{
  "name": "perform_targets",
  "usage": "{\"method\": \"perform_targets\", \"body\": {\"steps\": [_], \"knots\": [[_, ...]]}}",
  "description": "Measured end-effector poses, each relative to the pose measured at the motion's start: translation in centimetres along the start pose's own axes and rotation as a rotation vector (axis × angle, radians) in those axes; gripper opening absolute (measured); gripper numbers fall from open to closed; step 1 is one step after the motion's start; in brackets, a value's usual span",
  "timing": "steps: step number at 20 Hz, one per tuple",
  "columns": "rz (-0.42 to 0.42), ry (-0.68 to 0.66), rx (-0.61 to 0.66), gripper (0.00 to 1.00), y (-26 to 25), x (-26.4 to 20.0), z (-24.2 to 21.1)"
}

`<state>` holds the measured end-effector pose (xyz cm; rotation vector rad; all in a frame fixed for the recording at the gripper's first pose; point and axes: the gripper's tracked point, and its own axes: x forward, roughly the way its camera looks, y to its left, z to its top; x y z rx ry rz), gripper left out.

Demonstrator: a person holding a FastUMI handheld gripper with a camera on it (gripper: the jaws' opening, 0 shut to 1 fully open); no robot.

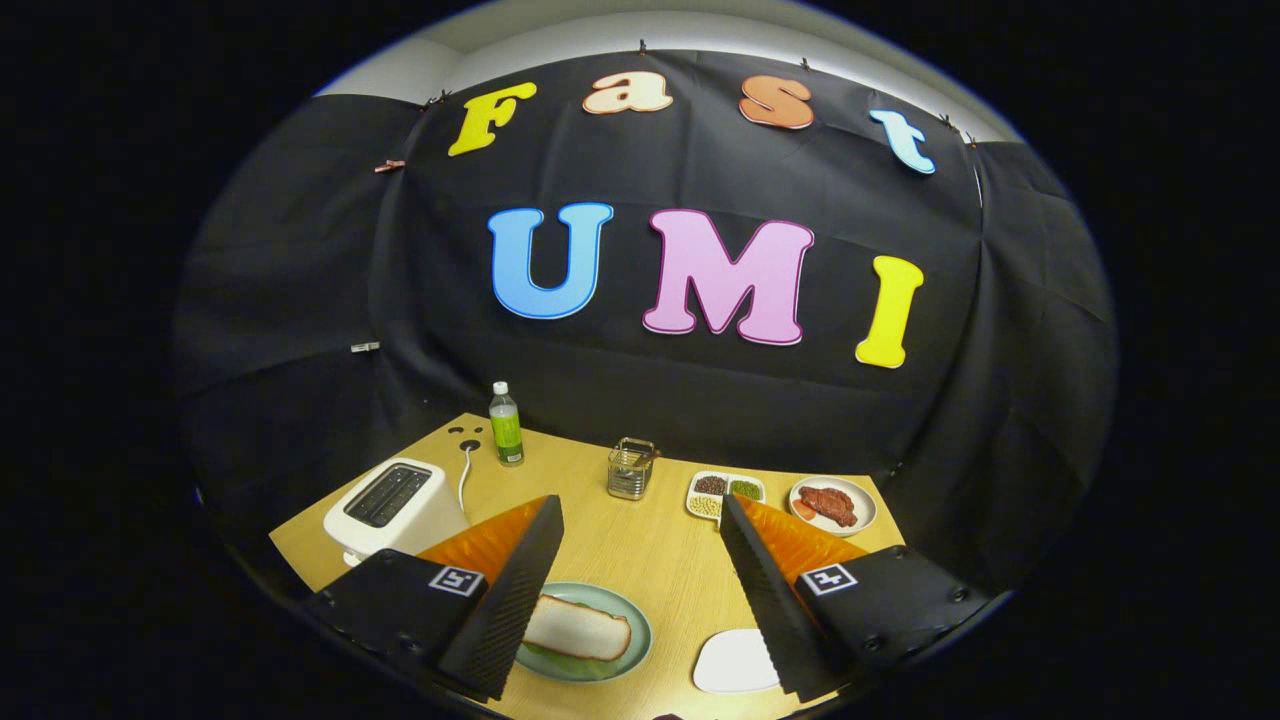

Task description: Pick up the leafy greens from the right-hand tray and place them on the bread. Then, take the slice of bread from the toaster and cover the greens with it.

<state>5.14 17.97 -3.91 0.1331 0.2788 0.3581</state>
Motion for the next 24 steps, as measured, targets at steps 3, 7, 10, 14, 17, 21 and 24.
{"method": "perform_targets", "body": {"steps": [3,7,10,14,17,21,24], "knots": [[-0.002,-0.031,0.003,0.98,0.1,-1.7,1.4],[-0.017,-0.051,-0.009,0.98,-0.6,-2.8,1.9],[-0.027,-0.047,-0.022,0.98,-0.8,-3.0,1.7],[-0.040,-0.054,-0.010,0.98,-1.2,-3.4,1.7],[-0.042,-0.050,-0.007,0.98,-1.2,-3.5,1.4],[-0.042,-0.055,-0.011,0.98,-0.9,-3.6,1.3],[-0.040,-0.059,-0.028,0.98,-0.6,-3.9,1.4]]}}
